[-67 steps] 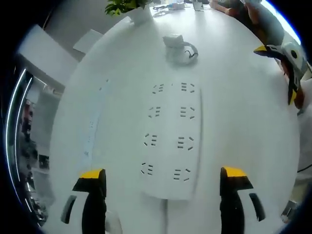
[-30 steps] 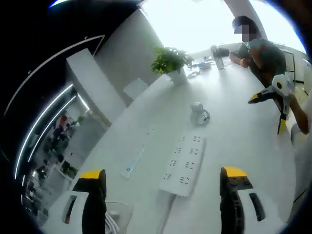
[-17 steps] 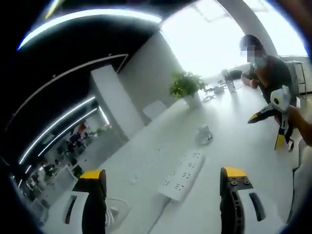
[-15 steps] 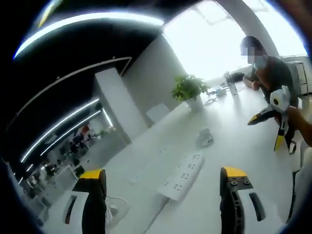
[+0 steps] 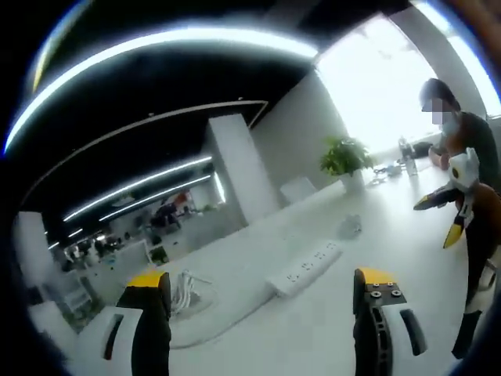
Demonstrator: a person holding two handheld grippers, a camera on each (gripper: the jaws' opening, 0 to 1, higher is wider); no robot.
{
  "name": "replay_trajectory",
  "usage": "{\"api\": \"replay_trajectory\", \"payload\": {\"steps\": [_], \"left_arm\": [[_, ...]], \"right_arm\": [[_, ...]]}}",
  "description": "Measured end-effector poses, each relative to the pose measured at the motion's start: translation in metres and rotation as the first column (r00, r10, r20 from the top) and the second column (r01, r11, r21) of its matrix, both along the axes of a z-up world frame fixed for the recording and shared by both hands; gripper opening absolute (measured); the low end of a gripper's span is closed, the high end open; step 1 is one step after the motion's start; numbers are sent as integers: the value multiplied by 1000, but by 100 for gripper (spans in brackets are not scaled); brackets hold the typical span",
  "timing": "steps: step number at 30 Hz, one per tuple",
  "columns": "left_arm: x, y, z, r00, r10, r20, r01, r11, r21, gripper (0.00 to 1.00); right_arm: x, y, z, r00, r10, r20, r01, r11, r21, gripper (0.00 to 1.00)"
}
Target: Straighten the power strip on the desk, plug the charger into it
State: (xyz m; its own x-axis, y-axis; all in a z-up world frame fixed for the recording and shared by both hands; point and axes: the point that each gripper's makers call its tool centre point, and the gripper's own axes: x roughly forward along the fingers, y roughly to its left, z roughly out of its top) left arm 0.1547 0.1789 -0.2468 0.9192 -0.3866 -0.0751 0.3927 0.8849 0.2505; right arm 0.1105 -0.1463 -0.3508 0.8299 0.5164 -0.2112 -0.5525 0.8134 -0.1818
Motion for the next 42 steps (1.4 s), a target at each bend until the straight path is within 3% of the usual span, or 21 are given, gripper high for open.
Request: {"api": "replay_trajectory", "payload": {"steps": [12,18,28,35,42], "left_arm": [[-17,25,-26,996,88,-28,-91,991,-97,99],[-25,31,-55,991,113,-75,-124,978,-165,99],[-49,40,-77,982,145,-125,-172,956,-239,99],[-65,41,-96,975,157,-154,-197,938,-287,99],[-67,33,-107,973,147,-180,-194,940,-281,99]], "right_arm": [[-5,0,1,1000,0,2,0,1000,4,98],[-4,-5,1,1000,-14,3,14,1000,14,98],[-2,-8,1,1000,-29,4,29,999,38,98],[-1,-11,0,999,-51,4,51,996,71,98],[-3,-14,1,998,-70,6,69,994,83,98]]}}
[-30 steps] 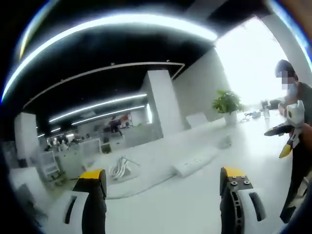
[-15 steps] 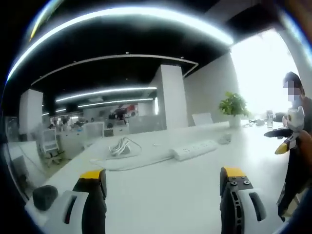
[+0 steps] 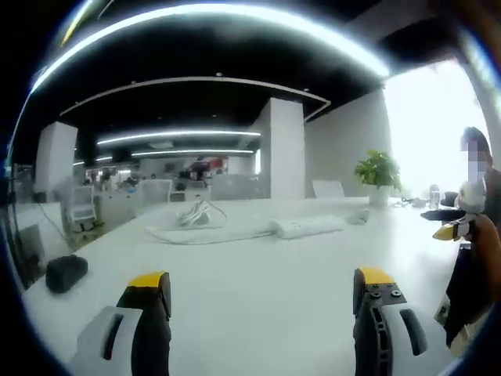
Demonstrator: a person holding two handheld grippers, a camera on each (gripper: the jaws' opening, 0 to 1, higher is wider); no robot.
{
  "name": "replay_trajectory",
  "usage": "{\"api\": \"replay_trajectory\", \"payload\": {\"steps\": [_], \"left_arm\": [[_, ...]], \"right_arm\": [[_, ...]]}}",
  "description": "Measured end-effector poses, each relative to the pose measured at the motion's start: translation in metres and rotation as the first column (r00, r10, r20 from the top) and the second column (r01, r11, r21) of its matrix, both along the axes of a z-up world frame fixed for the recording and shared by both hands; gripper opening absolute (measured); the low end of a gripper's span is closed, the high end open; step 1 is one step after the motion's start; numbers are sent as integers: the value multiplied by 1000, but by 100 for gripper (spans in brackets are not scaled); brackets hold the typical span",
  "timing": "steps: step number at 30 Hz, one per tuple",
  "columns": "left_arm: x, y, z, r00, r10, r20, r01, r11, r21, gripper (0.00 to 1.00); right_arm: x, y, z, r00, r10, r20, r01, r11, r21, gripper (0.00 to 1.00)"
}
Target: Straighten the power strip on the desk, plug the charger into it
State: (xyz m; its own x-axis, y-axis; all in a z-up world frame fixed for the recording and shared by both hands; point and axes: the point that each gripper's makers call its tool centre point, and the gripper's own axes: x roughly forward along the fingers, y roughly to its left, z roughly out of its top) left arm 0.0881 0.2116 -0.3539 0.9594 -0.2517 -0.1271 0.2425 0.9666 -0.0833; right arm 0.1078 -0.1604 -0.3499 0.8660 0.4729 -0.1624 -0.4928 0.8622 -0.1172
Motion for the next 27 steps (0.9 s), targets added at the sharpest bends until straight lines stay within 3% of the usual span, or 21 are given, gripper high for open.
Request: {"api": "replay_trajectory", "payload": {"steps": [27], "left_arm": [[-6,4,2,999,28,15,-28,999,-19,99]], "right_arm": [[-1,-27,0,997,-73,0,73,997,33,98]]}}
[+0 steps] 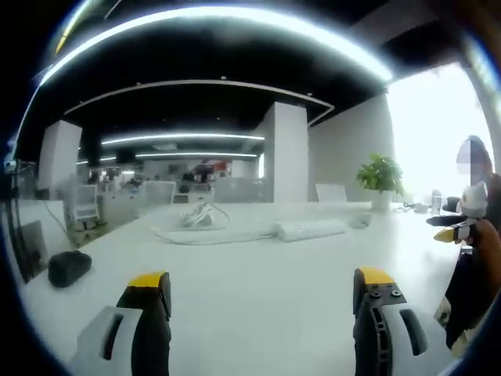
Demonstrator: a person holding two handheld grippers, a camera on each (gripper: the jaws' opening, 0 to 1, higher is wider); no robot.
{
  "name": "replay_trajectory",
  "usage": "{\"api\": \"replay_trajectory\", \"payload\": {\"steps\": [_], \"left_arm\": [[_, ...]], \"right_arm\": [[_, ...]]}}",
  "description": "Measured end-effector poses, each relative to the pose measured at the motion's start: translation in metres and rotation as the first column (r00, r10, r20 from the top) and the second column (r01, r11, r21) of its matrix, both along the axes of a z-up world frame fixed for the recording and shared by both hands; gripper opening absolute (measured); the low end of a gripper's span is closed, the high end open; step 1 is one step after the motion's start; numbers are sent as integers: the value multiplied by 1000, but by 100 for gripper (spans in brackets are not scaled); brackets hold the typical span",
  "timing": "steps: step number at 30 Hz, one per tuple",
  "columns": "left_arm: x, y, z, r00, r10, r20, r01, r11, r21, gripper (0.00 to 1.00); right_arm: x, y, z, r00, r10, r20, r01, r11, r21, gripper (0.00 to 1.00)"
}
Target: Straighten the power strip on the desk, plug the charger into it
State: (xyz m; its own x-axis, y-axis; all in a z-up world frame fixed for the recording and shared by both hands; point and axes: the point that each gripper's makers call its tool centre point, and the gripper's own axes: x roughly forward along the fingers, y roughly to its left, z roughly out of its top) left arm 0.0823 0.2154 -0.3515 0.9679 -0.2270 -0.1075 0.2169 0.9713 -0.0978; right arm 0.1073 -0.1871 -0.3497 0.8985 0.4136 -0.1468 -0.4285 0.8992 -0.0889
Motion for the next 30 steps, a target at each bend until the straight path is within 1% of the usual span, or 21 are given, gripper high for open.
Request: {"api": "replay_trajectory", "payload": {"steps": [6,9,14,20,23,27,29,30], "left_arm": [[2,4,-4,1000,8,-24,-8,1000,1,99],[4,4,-4,1000,6,-24,-6,1000,4,99],[10,4,-2,1000,0,-22,0,1000,4,99],[15,3,-8,1000,-3,-29,2,1000,-4,99],[15,1,-10,999,-6,-33,6,1000,-15,99],[15,-2,-6,1000,-16,-24,16,1000,-6,99],[15,-3,-5,1000,-19,-20,19,1000,-8,99],[15,-4,-6,1000,-23,-19,23,1000,-10,99]], "right_arm": [[1,4,-2,1000,2,-3,-2,1000,1,98],[2,6,-2,1000,0,-6,0,1000,-4,98],[6,7,5,1000,-9,6,9,1000,-1,98],[21,6,23,999,-27,37,28,999,-19,99],[32,5,39,997,-45,66,47,999,-15,99],[48,4,59,989,-90,120,92,996,-10,100],[55,2,70,980,-120,159,121,993,3,100],[61,0,78,972,-147,184,145,989,26,100]]}}
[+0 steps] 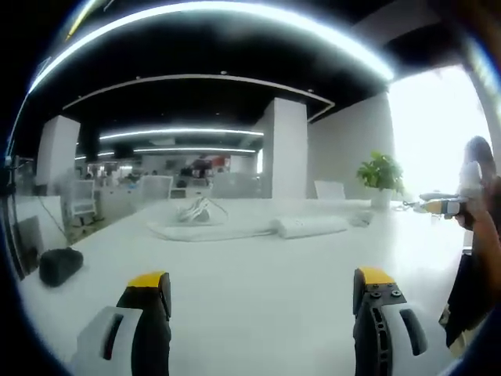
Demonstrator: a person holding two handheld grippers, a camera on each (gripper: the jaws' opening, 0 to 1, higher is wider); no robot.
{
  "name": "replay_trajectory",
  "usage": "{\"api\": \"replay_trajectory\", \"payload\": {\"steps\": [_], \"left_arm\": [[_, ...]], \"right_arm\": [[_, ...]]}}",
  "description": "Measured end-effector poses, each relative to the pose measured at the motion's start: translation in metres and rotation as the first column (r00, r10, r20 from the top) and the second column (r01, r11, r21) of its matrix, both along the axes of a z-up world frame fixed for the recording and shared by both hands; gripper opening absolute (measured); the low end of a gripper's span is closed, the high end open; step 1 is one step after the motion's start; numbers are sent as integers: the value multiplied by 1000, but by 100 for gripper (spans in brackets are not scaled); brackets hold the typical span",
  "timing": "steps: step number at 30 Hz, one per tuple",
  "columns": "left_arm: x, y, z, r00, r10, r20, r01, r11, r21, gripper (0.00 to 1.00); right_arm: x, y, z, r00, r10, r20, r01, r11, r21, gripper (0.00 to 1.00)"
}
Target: Straighten the power strip on the desk, plug the charger into it
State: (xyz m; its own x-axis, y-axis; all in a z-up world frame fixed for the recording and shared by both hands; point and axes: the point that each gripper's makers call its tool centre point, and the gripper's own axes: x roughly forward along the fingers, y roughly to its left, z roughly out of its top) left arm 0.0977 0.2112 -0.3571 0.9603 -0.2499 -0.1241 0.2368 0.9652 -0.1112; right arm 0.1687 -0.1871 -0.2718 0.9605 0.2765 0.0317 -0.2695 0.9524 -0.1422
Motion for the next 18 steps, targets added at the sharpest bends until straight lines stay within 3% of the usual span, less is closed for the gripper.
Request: {"api": "replay_trajectory", "payload": {"steps": [4,12,18], "left_arm": [[2,-4,-5,1000,-12,-8,12,1000,-2,99],[2,-12,-10,999,-38,-17,38,999,-6,99],[2,-14,-12,998,-53,-27,53,999,0,99]], "right_arm": [[16,-6,22,994,-69,86,63,996,69,100],[43,-17,45,973,-177,151,154,977,149,100],[60,-37,61,919,-337,204,298,934,199,100]]}}
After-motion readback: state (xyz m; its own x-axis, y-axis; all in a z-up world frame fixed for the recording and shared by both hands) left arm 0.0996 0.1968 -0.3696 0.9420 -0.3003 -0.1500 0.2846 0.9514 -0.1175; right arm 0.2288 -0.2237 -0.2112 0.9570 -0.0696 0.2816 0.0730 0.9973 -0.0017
